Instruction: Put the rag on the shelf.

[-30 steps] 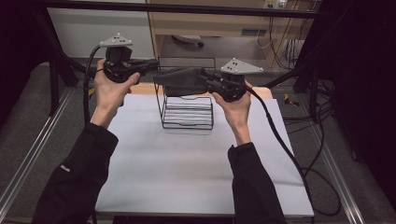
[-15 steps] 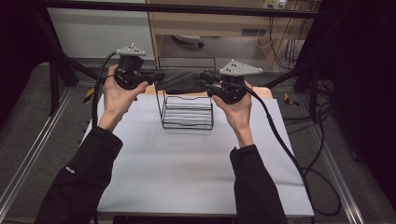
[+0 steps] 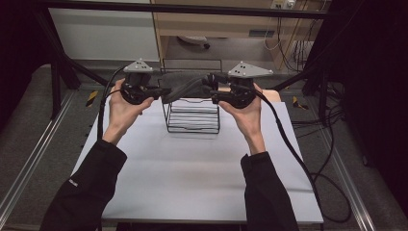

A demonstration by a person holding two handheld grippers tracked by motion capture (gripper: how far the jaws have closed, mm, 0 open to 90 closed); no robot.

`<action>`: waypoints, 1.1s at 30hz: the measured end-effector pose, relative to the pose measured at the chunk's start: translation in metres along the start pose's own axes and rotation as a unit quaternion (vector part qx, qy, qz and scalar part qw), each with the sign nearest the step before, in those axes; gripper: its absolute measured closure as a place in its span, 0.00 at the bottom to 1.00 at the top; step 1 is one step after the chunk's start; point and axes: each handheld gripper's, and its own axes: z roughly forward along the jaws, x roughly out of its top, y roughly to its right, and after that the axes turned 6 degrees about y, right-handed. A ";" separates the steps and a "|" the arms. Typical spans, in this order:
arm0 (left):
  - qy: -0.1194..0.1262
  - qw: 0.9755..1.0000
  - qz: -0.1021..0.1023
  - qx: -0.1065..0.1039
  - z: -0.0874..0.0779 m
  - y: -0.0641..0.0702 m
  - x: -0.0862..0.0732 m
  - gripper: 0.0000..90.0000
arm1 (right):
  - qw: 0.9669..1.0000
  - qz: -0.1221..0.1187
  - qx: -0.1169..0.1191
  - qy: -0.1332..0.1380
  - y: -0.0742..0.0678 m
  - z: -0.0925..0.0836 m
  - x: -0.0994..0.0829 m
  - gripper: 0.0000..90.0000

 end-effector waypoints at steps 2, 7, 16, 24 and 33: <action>-0.001 1.000 0.003 0.002 0.000 0.000 0.000 1.00 | 1.000 0.002 0.001 0.002 0.000 0.000 0.000 0.39; -0.013 1.000 0.013 0.006 0.005 0.002 -0.003 1.00 | 1.000 0.016 0.008 0.024 -0.002 -0.006 0.006 0.36; -0.024 1.000 0.016 0.008 0.014 0.004 -0.016 1.00 | 0.998 0.032 0.019 -0.053 0.001 0.013 -0.008 0.98; -0.027 0.999 0.009 0.021 0.028 0.002 -0.029 1.00 | 0.996 0.066 0.003 -0.057 0.014 0.014 -0.037 1.00; -0.014 1.000 -0.006 0.009 0.020 -0.002 -0.034 0.86 | 0.998 0.048 0.010 -0.033 0.009 0.006 -0.038 0.68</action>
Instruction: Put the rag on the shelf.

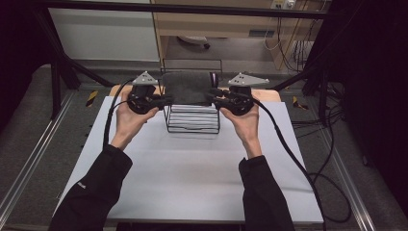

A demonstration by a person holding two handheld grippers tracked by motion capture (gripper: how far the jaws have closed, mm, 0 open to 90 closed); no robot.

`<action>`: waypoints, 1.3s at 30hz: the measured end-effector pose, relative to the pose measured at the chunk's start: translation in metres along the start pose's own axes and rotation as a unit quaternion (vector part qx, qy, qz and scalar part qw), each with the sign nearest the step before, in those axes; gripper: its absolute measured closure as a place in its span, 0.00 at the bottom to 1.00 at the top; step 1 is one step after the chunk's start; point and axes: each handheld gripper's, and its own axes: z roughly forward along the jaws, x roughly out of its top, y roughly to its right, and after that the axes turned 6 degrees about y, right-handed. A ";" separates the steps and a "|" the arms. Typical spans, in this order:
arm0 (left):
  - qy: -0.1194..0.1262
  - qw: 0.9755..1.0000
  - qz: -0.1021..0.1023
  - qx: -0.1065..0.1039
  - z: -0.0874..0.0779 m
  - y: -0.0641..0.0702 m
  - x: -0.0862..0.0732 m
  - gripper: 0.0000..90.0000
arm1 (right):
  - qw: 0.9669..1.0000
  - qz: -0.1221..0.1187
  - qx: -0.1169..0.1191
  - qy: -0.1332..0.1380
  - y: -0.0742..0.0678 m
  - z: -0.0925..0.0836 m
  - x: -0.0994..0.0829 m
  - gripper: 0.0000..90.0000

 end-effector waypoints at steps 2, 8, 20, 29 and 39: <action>0.002 1.000 -0.003 0.000 -0.008 0.000 0.000 0.79 | 1.000 0.003 -0.002 0.003 -0.002 -0.007 0.004 0.54; -0.010 1.000 -0.001 0.012 -0.029 0.000 -0.006 0.60 | 1.000 0.003 -0.018 -0.013 -0.004 -0.026 0.010 0.29; -0.040 0.999 -0.014 0.013 -0.051 -0.002 -0.052 0.26 | 0.998 0.011 -0.029 -0.048 -0.003 -0.062 -0.008 0.04; -0.038 0.999 -0.023 0.015 -0.057 0.002 -0.104 0.09 | 0.998 0.034 -0.022 -0.053 0.002 -0.077 -0.055 0.01; -0.030 0.999 -0.036 0.020 -0.054 0.004 -0.162 0.08 | 0.995 0.063 -0.011 -0.077 0.011 -0.091 -0.124 0.01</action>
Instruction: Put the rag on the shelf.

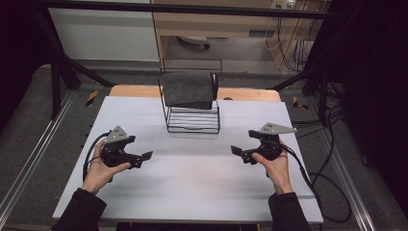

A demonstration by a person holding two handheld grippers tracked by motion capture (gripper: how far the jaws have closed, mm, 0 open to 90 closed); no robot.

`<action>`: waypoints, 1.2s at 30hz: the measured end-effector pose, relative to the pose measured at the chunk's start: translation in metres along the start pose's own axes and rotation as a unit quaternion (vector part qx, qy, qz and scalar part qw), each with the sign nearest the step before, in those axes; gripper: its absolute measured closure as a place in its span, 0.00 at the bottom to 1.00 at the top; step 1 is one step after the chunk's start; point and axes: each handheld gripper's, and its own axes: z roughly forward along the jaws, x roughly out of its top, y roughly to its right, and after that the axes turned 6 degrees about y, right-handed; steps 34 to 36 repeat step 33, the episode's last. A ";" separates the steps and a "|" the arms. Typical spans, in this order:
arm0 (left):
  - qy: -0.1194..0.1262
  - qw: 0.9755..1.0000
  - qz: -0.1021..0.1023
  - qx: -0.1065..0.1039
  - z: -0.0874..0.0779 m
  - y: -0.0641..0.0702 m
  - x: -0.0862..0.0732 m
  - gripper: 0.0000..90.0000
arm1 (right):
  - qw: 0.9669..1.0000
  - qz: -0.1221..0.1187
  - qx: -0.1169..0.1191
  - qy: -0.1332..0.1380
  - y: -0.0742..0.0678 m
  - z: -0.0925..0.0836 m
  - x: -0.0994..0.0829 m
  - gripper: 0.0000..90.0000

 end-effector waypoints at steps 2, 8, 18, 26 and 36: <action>-0.005 1.000 0.006 0.003 0.001 -0.001 -0.008 0.08 | 1.000 -0.001 -0.002 -0.004 0.002 -0.001 -0.011 0.01; -0.008 1.000 0.014 0.004 -0.001 -0.001 -0.029 0.08 | 1.000 0.001 -0.009 -0.026 0.009 -0.007 -0.048 0.01; -0.023 0.999 0.018 0.013 -0.007 -0.005 -0.056 0.08 | 0.999 0.021 -0.005 -0.046 0.021 -0.026 -0.084 0.01; -0.035 0.999 0.014 0.005 -0.011 -0.007 -0.068 0.08 | 0.998 0.030 -0.014 -0.048 0.027 -0.041 -0.098 0.01; -0.043 0.999 0.013 0.005 -0.013 -0.007 -0.073 0.07 | 0.998 0.022 -0.016 -0.063 0.026 -0.040 -0.100 0.01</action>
